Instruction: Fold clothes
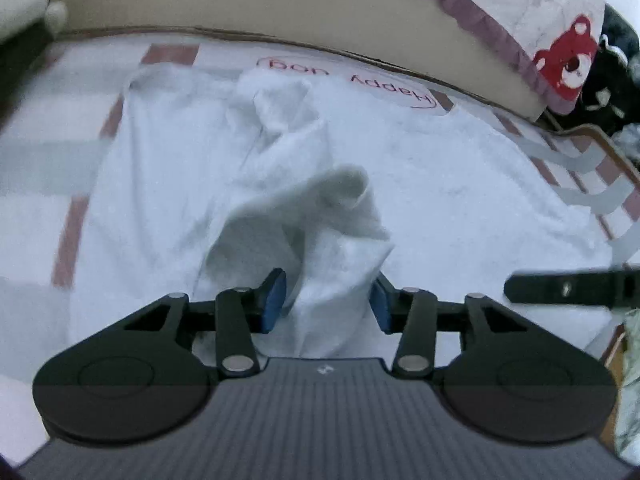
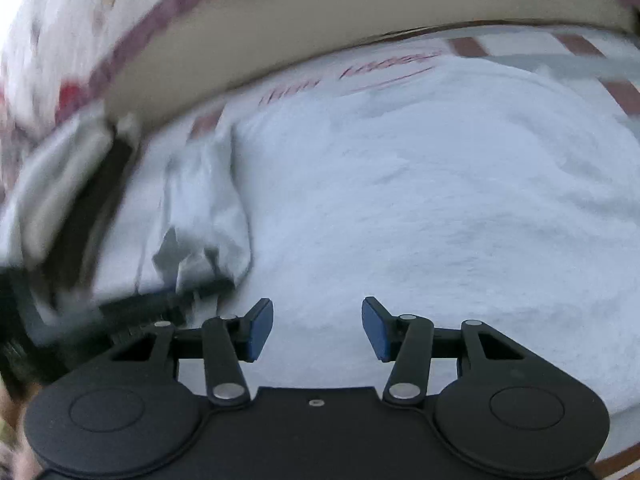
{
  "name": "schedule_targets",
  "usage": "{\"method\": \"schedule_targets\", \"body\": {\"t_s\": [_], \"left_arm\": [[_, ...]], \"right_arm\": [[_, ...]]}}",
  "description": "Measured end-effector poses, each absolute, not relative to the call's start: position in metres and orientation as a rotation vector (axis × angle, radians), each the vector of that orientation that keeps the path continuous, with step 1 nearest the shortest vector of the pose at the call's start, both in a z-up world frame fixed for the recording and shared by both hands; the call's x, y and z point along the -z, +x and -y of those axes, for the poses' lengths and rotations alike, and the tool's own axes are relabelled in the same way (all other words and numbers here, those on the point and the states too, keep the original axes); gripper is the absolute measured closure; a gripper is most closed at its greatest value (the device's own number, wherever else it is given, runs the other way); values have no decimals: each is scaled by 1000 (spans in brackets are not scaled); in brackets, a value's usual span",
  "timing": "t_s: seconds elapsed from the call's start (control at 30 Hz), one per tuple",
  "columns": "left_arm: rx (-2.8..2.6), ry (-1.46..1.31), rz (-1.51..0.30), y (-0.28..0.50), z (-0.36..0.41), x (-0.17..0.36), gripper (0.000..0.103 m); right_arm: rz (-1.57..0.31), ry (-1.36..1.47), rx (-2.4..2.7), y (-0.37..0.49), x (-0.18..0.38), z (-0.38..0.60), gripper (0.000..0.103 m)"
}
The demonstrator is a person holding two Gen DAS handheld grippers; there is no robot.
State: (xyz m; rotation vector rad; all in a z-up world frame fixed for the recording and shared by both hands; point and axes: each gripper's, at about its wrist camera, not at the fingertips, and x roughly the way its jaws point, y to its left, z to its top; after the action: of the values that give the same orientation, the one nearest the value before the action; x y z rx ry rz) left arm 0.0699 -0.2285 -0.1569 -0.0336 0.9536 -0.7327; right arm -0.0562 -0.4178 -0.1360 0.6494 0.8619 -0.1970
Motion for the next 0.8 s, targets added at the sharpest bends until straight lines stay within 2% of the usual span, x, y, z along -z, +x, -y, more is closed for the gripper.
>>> {"method": "schedule_targets", "body": {"t_s": [0.07,0.23,0.3,0.4,0.5,0.53,0.57,0.6,0.73,0.8], "left_arm": [[748,-66,-959,71,217,151,43],[719,-66,-874,56,173,133,42],[667,-15,-829,52,159,129,34],[622,68,-826,56,156,135,34],[606,97,-854,58,154,146,34],[606,95,-870,58,152,151,34],[601,92,-877,57,151,155,34],[593,90,-881,57,151,159,34],[599,100,-879,59,149,168,34],[606,119,-870,59,149,169,34]], "right_arm": [[-823,647,163,-57,136,411,48],[-749,614,10,-26,131,391,48],[-724,584,-53,-11,125,384,47],[-716,422,-141,19,121,361,35],[-773,147,-100,47,135,332,35],[-795,65,-77,54,142,326,44],[-816,-16,-54,61,148,319,59],[-827,-40,-36,64,152,319,90],[-820,325,75,37,160,374,89],[-874,390,182,24,164,392,88]]}}
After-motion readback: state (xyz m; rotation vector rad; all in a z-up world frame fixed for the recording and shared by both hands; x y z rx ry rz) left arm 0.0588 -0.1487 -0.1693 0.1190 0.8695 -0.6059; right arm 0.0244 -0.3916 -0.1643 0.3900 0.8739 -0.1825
